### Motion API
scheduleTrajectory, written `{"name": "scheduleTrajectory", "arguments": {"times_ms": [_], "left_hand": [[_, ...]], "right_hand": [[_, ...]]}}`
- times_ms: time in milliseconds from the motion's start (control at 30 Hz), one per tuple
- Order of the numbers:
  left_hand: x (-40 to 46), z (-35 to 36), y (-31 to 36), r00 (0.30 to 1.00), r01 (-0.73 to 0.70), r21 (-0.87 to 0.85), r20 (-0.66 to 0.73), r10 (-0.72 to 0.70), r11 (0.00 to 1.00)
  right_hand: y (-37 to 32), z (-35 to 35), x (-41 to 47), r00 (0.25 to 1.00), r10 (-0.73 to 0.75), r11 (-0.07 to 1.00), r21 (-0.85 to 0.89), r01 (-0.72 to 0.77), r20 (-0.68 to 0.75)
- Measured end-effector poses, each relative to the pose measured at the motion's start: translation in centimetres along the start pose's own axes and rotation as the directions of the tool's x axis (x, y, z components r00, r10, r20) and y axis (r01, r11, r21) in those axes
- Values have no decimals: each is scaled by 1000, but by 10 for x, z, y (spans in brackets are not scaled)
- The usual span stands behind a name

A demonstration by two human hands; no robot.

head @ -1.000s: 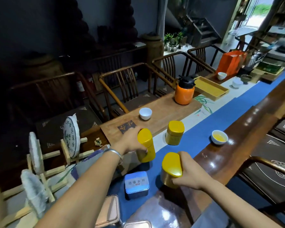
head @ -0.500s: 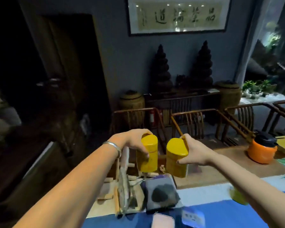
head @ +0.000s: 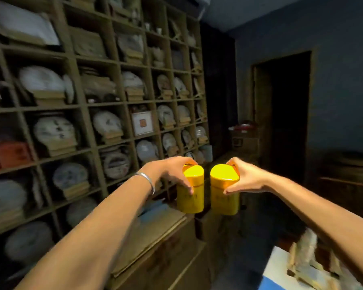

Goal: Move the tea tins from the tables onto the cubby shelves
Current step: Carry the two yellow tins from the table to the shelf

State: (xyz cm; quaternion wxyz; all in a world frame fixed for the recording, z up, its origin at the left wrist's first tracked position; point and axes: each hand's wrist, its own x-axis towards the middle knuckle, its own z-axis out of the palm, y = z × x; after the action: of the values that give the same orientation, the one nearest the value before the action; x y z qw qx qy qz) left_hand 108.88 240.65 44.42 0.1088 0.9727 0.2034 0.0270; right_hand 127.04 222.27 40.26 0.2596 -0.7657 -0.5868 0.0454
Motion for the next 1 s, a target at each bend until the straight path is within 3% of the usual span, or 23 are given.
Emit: {"name": "scheduleTrajectory", "arguments": {"times_ms": [133,267,567,767,1000], "left_hand": [[-117,-44,-94,983,167,-26,-66,-169,986],[-237,-74,-170,924,357,-41,-129,-359,933],[-463,-104,-271,684,657,-129,-311,-659,743],[-538,-115,-317,523,784,-196,-302,-797,589],[-560,-159,-386,387,863,-205,-316,-866,461]], "right_hand": [[-123,52,50,982,-183,983,29,182,40],[-242,107,86,939,-335,938,127,324,77],[-470,214,125,762,-602,792,299,532,238],[-566,265,154,622,-733,677,386,627,276],[-643,298,231,525,-797,603,448,660,298]]}}
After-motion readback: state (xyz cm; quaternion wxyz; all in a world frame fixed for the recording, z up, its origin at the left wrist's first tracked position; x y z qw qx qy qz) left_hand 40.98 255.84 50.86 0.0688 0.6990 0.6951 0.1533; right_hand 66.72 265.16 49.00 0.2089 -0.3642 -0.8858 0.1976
